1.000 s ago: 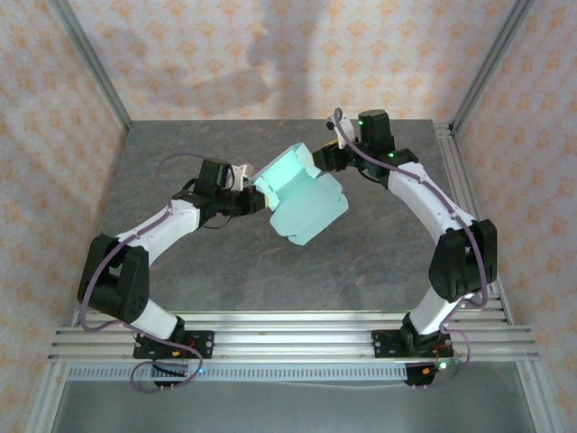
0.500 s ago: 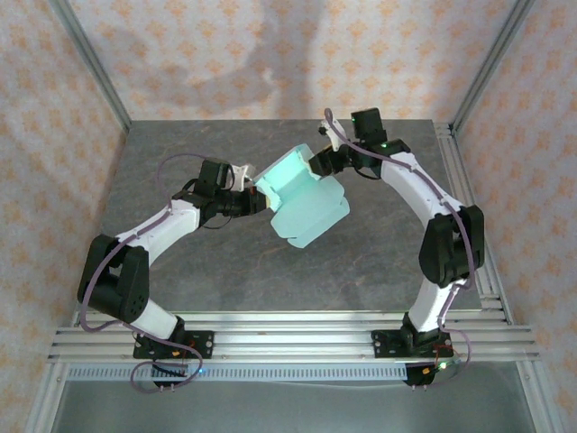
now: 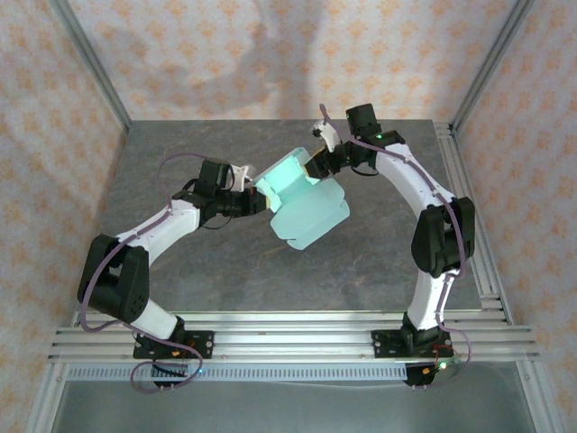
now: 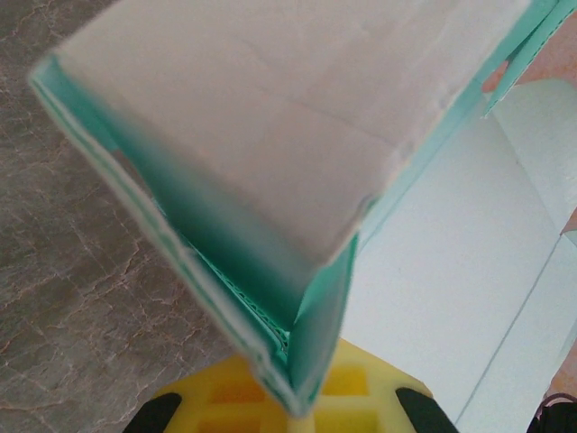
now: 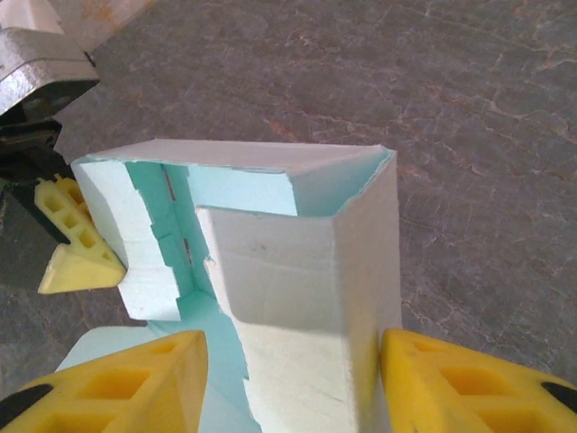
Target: Fold the paper box
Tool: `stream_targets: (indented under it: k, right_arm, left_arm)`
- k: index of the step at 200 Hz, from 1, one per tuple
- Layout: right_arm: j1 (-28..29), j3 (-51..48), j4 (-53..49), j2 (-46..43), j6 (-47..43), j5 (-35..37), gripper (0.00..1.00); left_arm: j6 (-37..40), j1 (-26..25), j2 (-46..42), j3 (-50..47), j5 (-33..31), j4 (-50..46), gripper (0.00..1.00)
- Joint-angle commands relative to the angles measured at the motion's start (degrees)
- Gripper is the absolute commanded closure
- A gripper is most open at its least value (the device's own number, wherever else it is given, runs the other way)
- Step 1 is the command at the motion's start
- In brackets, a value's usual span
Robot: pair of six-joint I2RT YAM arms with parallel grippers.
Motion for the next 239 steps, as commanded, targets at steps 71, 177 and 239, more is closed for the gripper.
stream_targets:
  k: [71, 177, 239]
  right_arm:
    - [4.78, 2.44, -0.92, 0.58, -2.53, 11.57, 0.56]
    - [10.28, -0.53, 9.34, 0.38, 0.97, 31.58, 0.78]
    - [12.62, -2.96, 13.66, 0.27, 0.49, 37.04, 0.85]
  left_arm:
    - [1.27, -0.80, -1.31, 1.18, 1.64, -0.15, 0.96]
    - [1.51, -0.80, -2.60, 0.95, 1.43, -0.78, 0.96]
    - [1.42, -0.89, -2.58, 0.76, 1.37, -0.73, 0.97]
